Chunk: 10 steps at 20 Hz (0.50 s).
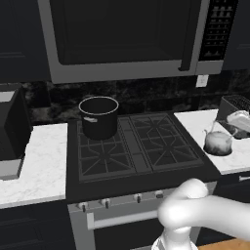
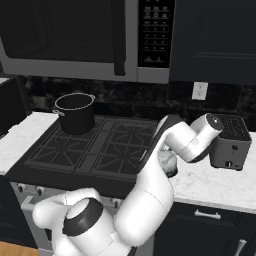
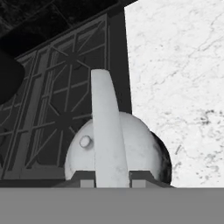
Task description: Pick the kettle from the counter and place it on a stove burner. Then turn the burner on.
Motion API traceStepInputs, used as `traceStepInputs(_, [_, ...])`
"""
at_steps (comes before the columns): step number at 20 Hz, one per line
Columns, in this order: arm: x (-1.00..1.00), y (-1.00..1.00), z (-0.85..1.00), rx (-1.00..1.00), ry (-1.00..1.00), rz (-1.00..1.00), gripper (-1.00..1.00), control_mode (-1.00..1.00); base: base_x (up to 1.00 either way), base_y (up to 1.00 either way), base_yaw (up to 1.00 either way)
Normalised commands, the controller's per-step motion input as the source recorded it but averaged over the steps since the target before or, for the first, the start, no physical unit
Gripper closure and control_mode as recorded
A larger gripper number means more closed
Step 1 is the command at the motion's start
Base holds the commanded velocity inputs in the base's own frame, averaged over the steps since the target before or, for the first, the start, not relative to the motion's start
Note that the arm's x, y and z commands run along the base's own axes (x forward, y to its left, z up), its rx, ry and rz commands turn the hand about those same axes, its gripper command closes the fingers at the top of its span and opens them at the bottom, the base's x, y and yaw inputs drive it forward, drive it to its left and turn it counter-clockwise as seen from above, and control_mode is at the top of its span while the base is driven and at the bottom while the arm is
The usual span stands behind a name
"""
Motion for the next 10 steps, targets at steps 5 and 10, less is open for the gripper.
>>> traceStepInputs(5, [-0.01,0.83,0.09,-0.10,-0.05,0.00,1.00,-1.00,0.00,0.00,0.00])
traceStepInputs(10, [-0.02,0.81,0.17,-0.09,-0.12,0.00,1.00,-1.00,0.00,0.00,0.00])
